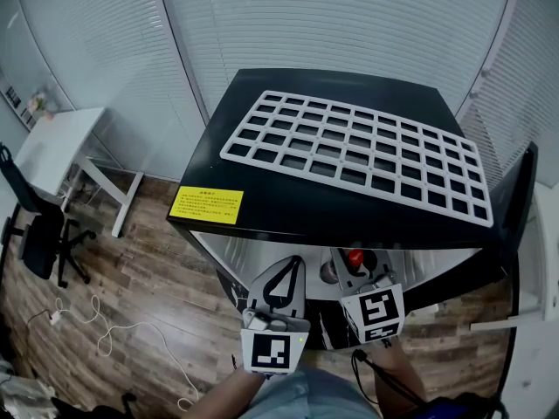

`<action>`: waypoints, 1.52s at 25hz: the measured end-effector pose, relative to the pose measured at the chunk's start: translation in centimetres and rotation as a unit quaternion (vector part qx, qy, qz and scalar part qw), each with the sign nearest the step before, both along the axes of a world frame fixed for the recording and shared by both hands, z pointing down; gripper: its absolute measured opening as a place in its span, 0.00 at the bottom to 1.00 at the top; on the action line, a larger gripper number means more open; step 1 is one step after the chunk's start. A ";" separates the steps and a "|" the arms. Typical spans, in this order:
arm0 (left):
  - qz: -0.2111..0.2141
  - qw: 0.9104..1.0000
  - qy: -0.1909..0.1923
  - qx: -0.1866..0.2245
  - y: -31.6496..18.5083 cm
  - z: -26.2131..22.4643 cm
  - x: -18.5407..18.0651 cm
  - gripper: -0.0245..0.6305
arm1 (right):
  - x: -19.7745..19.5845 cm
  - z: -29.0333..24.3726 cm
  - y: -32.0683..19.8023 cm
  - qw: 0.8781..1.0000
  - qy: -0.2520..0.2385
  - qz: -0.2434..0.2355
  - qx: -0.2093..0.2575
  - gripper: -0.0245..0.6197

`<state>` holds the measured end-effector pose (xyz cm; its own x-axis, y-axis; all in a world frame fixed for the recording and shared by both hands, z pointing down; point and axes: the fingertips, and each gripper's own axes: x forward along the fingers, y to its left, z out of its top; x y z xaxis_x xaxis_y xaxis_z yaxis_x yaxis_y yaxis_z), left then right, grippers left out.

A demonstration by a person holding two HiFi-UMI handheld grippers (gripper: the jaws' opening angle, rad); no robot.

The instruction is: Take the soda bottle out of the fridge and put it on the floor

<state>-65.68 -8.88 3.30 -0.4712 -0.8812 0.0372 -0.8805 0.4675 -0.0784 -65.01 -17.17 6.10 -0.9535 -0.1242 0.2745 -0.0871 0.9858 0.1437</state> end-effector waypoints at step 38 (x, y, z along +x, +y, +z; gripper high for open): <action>0.012 1.000 -0.019 0.016 5.4 -0.4 20.2 0.06 | 20.5 -1.9 7.0 0.999 -0.049 -0.014 0.017 0.19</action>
